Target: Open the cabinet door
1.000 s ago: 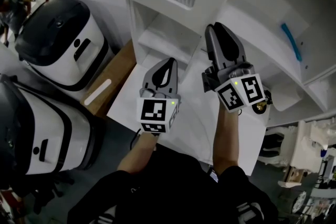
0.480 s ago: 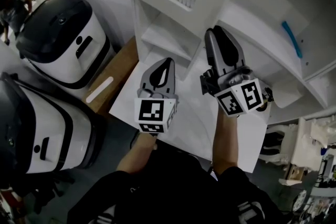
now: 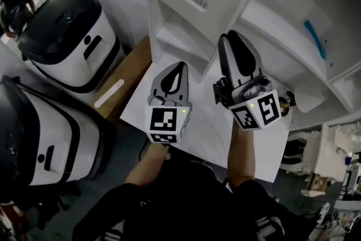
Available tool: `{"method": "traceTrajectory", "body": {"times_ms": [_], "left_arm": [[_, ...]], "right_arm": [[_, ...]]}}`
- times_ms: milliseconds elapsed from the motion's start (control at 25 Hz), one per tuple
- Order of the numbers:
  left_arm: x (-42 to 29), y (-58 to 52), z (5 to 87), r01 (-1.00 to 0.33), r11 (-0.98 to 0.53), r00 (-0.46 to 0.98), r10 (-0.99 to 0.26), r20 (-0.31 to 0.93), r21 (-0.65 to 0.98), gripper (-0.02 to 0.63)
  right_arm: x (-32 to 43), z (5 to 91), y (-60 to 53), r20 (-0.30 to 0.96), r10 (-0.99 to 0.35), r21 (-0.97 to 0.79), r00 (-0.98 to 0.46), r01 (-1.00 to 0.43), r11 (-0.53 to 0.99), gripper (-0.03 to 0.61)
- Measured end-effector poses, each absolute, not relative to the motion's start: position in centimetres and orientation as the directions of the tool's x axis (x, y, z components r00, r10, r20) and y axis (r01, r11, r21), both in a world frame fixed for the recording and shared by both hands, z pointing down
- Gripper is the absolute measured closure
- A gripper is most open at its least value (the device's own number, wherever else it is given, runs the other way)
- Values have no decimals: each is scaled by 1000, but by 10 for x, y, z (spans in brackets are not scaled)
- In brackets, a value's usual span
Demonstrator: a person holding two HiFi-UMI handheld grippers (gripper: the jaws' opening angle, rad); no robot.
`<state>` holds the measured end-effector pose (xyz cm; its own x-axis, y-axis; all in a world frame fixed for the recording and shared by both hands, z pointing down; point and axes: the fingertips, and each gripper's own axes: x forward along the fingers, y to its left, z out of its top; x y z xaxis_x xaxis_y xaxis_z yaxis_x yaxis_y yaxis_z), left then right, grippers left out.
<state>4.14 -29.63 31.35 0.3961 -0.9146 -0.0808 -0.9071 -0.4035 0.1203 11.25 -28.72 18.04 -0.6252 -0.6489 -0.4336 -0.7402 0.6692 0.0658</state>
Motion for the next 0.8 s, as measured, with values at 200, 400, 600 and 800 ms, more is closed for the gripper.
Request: {"method": "traceTrajectory", "body": {"times_ms": [200, 400, 600, 800], "left_arm": [[30, -291, 314, -912, -393, 386, -919, -83, 117, 603], [19, -287, 317, -918, -381, 374, -924, -79, 115, 603], [9, -283, 318, -922, -369, 362, -929, -81, 119, 603], [0, -280, 321, -928, -352, 344, -936, -78, 123, 603]], "right_arm": [[102, 180, -275, -445, -634, 66, -633, -729, 681, 503], [90, 181, -265, -465, -606, 61, -646, -706, 706, 512], [78, 180, -255, -474, -583, 70, -660, -688, 722, 512], [66, 180, -248, -475, -551, 84, -686, -658, 748, 514]]}}
